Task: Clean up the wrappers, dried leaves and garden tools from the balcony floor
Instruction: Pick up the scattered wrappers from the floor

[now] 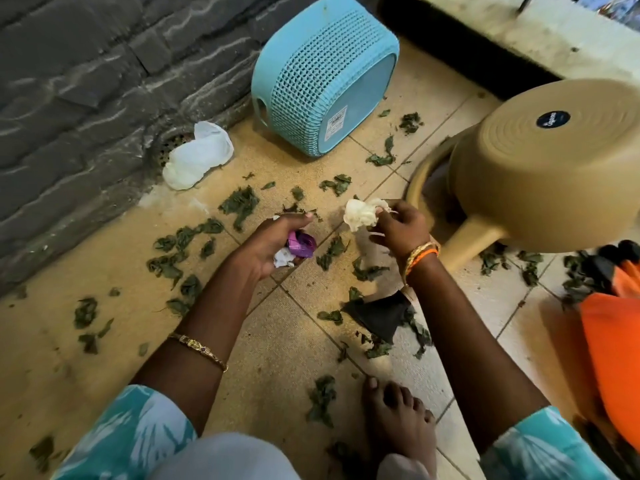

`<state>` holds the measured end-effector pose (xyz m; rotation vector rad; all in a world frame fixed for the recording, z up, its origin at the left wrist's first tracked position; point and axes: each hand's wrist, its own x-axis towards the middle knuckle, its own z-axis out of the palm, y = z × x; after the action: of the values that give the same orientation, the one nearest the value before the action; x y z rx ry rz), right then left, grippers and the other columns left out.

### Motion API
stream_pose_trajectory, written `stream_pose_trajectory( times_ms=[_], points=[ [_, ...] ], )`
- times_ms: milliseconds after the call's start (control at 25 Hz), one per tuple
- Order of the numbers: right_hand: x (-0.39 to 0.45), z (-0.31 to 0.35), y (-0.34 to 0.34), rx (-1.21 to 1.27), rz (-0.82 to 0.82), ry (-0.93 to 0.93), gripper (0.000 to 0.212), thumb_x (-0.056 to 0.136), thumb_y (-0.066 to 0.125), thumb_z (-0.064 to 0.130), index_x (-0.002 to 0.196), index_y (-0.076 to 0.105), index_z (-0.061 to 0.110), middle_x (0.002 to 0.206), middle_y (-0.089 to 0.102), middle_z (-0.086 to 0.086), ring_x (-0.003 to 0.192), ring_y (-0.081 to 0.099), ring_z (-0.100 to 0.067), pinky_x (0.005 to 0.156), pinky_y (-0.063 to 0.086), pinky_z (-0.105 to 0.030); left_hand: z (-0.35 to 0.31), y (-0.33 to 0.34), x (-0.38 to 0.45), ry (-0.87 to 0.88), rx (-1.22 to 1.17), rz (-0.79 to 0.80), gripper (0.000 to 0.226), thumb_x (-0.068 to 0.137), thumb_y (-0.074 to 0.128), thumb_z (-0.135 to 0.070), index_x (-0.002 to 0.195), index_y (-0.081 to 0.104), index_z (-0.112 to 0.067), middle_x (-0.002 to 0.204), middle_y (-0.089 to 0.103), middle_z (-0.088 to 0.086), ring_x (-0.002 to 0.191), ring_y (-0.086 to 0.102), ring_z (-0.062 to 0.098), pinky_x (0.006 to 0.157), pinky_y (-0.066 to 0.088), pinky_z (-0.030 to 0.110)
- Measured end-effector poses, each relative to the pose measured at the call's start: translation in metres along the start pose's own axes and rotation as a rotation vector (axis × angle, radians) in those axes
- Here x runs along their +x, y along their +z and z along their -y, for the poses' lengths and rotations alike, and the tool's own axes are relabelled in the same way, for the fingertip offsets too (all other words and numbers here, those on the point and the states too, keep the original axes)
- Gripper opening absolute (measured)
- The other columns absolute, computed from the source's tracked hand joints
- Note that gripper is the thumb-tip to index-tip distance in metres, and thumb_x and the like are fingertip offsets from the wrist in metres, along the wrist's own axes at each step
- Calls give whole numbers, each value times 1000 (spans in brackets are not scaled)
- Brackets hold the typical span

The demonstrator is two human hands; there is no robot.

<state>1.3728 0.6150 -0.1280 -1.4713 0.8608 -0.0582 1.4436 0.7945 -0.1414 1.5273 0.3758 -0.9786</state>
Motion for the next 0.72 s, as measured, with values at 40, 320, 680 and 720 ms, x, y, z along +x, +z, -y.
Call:
stream_pose_trajectory(
  times_ms=[40, 320, 680, 720],
  points=[
    [-3, 8, 2, 179, 95, 117, 10, 95, 48, 4, 92, 55, 10, 81, 61, -9, 65, 58, -17, 53, 55, -25, -1, 2, -1, 0, -17, 54, 32, 89, 62, -35, 112, 64, -13, 89, 68, 8, 65, 60, 19, 58, 43, 28],
    [-7, 4, 53, -168, 91, -150, 24, 84, 59, -2, 69, 54, 17, 64, 54, 0, 57, 52, -13, 49, 49, -19, -1, 12, -8, 30, -67, 207, 41, 89, 50, -53, 90, 72, -18, 76, 73, 2, 61, 65, 15, 51, 46, 24],
    [23, 39, 132, -544, 246, -524, 20, 84, 51, 4, 93, 66, 15, 102, 65, -6, 85, 58, -18, 80, 50, -30, 7, -74, -19, -10, -378, -243, 23, 91, 47, -25, 71, 53, -15, 63, 59, 5, 43, 44, 15, 35, 26, 10],
    [32, 43, 146, -651, 313, -597, 21, 83, 55, 8, 100, 66, 16, 111, 61, -10, 96, 57, -22, 87, 48, -32, 8, -83, -22, -7, -427, -268, 24, 91, 47, -25, 70, 52, -15, 65, 57, 5, 45, 44, 15, 36, 27, 10]
  ],
)
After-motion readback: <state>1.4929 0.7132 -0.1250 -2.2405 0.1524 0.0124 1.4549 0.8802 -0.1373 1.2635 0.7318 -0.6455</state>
